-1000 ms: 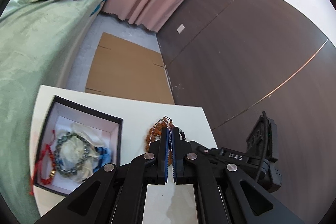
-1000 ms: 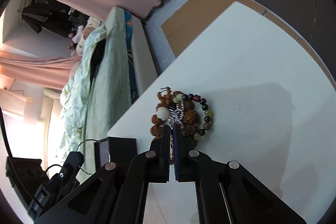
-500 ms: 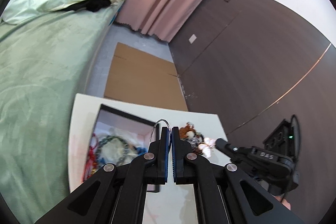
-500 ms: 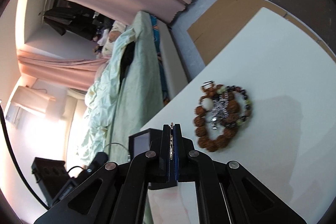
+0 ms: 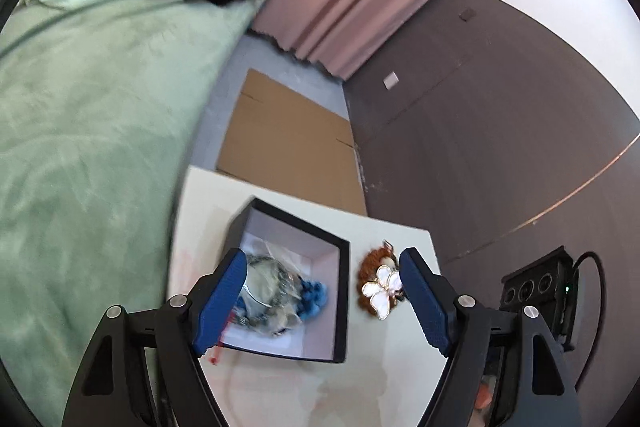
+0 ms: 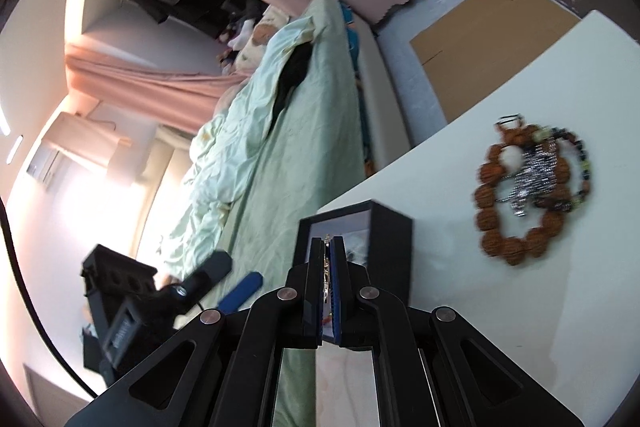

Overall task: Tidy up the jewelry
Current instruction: 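Place the silver pendant into the black box and open the left tool, then move the left tool over the brown rudraksha bracelet and open its fingers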

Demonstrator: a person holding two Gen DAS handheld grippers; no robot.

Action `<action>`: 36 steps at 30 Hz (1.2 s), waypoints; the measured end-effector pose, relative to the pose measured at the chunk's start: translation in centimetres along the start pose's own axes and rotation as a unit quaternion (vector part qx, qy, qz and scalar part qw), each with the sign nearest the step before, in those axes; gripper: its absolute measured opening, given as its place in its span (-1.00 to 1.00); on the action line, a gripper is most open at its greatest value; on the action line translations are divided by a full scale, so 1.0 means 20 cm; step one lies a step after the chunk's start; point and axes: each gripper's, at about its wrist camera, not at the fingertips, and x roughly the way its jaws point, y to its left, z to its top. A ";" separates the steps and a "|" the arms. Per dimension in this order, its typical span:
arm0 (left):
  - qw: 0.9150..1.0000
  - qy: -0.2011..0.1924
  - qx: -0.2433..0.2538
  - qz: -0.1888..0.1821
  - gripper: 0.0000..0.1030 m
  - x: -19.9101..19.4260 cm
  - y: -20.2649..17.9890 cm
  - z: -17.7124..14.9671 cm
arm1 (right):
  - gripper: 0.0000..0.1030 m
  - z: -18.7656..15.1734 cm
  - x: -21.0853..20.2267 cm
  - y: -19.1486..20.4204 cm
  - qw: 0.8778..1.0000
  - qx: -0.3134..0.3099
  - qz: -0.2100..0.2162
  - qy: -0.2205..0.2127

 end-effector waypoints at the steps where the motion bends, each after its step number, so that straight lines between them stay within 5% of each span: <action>1: 1.000 -0.003 -0.001 0.000 0.52 -0.01 0.01 0.01 | -0.91 0.00 0.02 0.01 1.000 -0.003 0.002 0.002; 11: 1.000 -0.022 -0.004 0.007 0.55 -0.11 0.04 0.08 | -0.87 -0.04 0.17 0.11 0.999 -0.035 -0.004 0.021; 16: 1.000 -0.025 0.011 0.005 0.86 -0.10 0.02 0.06 | 0.19 -0.02 0.07 0.09 0.999 -0.041 -0.028 -0.001; 20: 0.999 -0.028 0.022 0.008 0.88 -0.09 -0.03 0.04 | 0.22 0.00 -0.03 0.08 0.998 -0.050 -0.036 -0.009; 25: 0.999 -0.030 0.038 0.010 0.99 -0.07 -0.09 0.02 | 0.84 0.02 -0.15 0.02 0.997 -0.039 -0.060 -0.020; 36: 0.996 -0.017 0.082 0.005 0.99 0.01 -0.25 -0.06 | 0.86 0.08 -0.40 -0.12 0.991 -0.014 -0.124 -0.057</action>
